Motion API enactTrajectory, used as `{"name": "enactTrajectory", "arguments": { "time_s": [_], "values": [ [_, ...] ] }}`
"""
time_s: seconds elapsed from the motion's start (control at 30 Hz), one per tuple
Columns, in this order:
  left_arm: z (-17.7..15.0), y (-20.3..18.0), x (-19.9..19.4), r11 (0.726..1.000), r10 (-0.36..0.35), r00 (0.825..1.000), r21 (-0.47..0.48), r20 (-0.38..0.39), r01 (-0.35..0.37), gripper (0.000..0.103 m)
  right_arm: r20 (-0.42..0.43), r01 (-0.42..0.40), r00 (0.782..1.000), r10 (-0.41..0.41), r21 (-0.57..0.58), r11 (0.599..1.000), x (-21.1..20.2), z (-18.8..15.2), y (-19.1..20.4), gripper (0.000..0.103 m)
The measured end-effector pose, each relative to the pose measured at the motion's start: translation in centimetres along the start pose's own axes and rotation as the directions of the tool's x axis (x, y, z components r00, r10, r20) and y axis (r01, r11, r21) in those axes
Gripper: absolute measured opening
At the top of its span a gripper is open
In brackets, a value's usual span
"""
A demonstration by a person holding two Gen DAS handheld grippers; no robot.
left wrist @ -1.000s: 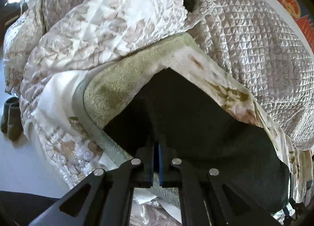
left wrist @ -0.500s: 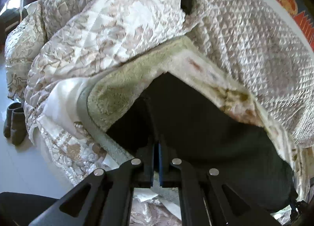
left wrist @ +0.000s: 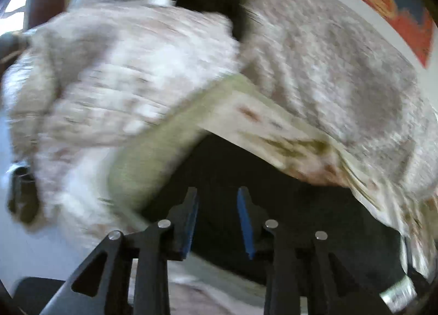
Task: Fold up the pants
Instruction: 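Lay the held pants edge down on the blanket with both grippers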
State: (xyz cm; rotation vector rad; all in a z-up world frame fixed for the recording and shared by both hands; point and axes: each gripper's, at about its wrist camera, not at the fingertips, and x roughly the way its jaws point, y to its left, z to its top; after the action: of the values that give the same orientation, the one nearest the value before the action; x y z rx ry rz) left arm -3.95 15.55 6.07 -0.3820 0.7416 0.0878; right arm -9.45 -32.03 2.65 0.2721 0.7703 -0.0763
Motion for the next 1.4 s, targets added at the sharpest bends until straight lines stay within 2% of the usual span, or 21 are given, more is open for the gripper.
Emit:
{"name": "enactTrajectory", "arguments": {
  "time_s": [0.07, 0.1, 0.13, 0.17, 0.2, 0.23, 0.3, 0.37, 0.43, 0.5, 0.63, 0.8, 0.87, 0.97, 1.03, 1.13, 1.23, 1.33, 1.4],
  "values": [
    [-1.2, -1.7, 1.7, 0.997, -0.058, 0.996, 0.047, -0.073, 0.062, 0.032, -0.124, -0.016, 0.992, 0.007, -0.066, 0.998, 2.6, -1.6, 1.1, 0.025],
    [-2.2, -2.2, 3.0, 0.995, -0.063, 0.99, 0.068, -0.13, 0.072, 0.032, -0.178, -0.011, 0.984, -0.005, -0.086, 0.996, 3.5, -2.2, 1.2, 0.025],
    [-3.1, -2.6, 4.2, 0.994, -0.049, 0.98, 0.083, -0.193, 0.066, 0.032, -0.162, -0.014, 0.987, -0.002, -0.099, 0.995, 3.4, -2.4, 1.1, 0.026],
    [-3.8, -2.8, 4.7, 0.993, -0.032, 0.977, 0.103, -0.211, 0.055, 0.032, -0.148, -0.008, 0.989, -0.008, -0.113, 0.994, 3.0, -2.3, 1.0, 0.028],
    [-4.0, -3.2, 4.2, 0.988, -0.015, 0.985, 0.15, -0.173, 0.041, 0.032, -0.152, -0.006, 0.988, -0.012, -0.116, 0.993, 2.8, -2.1, 1.0, 0.03],
    [-3.9, -3.6, 4.0, 0.984, -0.004, 0.985, 0.175, -0.175, 0.035, 0.032, -0.148, -0.009, 0.989, -0.007, -0.109, 0.994, 2.6, -1.9, 0.8, 0.032],
    [-3.3, -3.5, 4.1, 0.987, -0.03, 0.981, 0.148, -0.19, 0.059, 0.032, -0.126, -0.019, 0.992, 0.006, -0.106, 0.994, 2.5, -1.1, 0.5, 0.035],
    [-2.3, -3.6, 4.6, 0.987, -0.037, 0.98, 0.147, -0.196, 0.066, 0.033, -0.101, -0.02, 0.995, 0.007, -0.13, 0.991, 2.7, 0.0, 0.8, 0.045],
    [-1.0, -4.3, 5.5, 0.985, -0.014, 0.981, 0.164, -0.192, 0.046, 0.033, -0.078, -0.07, 0.995, 0.059, -0.152, 0.986, 3.6, 1.9, 1.5, 0.045],
    [0.2, -5.6, 6.3, 0.979, -0.028, 0.98, 0.195, -0.195, 0.066, 0.035, -0.081, -0.06, 0.996, 0.046, -0.183, 0.981, 4.6, 3.2, 2.5, 0.045],
    [2.1, -8.1, 8.9, 0.96, -0.012, 0.976, 0.27, -0.216, 0.071, 0.043, -0.13, -0.055, 0.991, 0.024, -0.24, 0.969, 7.9, 5.7, 5.0, 0.045],
    [1.8, -9.7, 12.3, 0.946, 0.005, 0.967, 0.315, -0.256, 0.078, 0.044, -0.142, -0.1, 0.988, 0.057, -0.318, 0.943, 10.9, 6.4, 7.6, 0.045],
    [1.1, -9.9, 12.8, 0.938, 0.027, 0.97, 0.34, -0.241, 0.059, 0.044, -0.186, -0.063, 0.983, -0.001, -0.336, 0.94, 13.0, 5.6, 7.4, 0.045],
    [1.1, -10.6, 12.5, 0.923, 0.045, 0.977, 0.383, -0.209, 0.039, 0.044, -0.157, -0.08, 0.987, 0.031, -0.312, 0.947, 12.3, 5.8, 6.8, 0.045],
    [1.6, -10.3, 11.8, 0.929, 0.033, 0.983, 0.369, -0.179, 0.036, 0.044, -0.097, -0.069, 0.994, 0.041, -0.301, 0.951, 11.1, 6.2, 6.3, 0.045],
    [2.5, -9.5, 11.1, 0.931, 0.078, 0.991, 0.364, -0.104, -0.035, 0.044, -0.045, -0.006, 0.999, -0.006, -0.258, 0.966, 10.2, 7.0, 4.9, 0.045],
    [3.1, -7.9, 11.2, 0.936, 0.144, 0.987, 0.333, -0.071, -0.112, 0.044, -0.058, 0.093, 0.993, -0.107, -0.196, 0.976, 11.1, 7.1, 2.8, 0.045],
    [3.0, -6.3, 12.1, 0.938, 0.199, 0.976, 0.306, -0.085, -0.165, 0.044, -0.114, 0.085, 0.988, -0.102, -0.148, 0.985, 12.3, 7.1, 1.7, 0.045],
    [2.9, -5.7, 12.2, 0.938, 0.197, 0.977, 0.305, -0.077, -0.165, 0.045, -0.106, 0.1, 0.987, -0.118, -0.166, 0.981, 12.3, 6.8, 2.0, 0.046]
  ]
}}
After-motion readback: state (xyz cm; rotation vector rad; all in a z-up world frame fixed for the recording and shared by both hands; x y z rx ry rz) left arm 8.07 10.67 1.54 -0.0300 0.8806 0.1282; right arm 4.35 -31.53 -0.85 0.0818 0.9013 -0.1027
